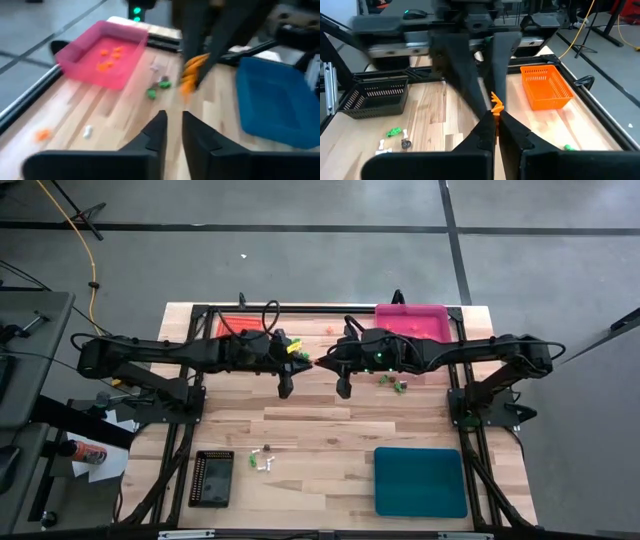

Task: Sort Halloween decoration
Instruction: Put the bottom orange spider toy into the pink bin

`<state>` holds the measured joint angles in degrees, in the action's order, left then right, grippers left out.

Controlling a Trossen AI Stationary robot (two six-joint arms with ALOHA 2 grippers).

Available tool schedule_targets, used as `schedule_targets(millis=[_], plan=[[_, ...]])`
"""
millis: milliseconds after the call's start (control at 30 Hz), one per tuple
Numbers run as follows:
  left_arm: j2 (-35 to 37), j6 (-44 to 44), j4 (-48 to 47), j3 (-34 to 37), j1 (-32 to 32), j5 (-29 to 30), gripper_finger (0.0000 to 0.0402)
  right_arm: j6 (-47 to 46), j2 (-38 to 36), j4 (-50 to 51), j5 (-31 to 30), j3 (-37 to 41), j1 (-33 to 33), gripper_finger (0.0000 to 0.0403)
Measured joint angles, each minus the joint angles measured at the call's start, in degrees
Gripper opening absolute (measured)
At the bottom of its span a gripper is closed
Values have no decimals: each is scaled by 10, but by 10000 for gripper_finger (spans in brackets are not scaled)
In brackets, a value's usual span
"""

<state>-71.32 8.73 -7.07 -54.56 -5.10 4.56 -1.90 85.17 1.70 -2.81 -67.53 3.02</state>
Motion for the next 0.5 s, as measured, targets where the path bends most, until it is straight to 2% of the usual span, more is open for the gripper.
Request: schedule_targets(millis=[133,300,400,500], plan=[[23,-5,-87,-16,-24,22,94,18,-33,68,-4,0,14,2],[54,-11,-151,-17,-46,22,137,15,-87,222,-34,9,35,1],[64,-4,-123,-1,-48,23,148,-18,-129,242,-36,60,40,1],[74,13,-37,38,-42,20,149,-73,-181,223,-38,141,38,1]])
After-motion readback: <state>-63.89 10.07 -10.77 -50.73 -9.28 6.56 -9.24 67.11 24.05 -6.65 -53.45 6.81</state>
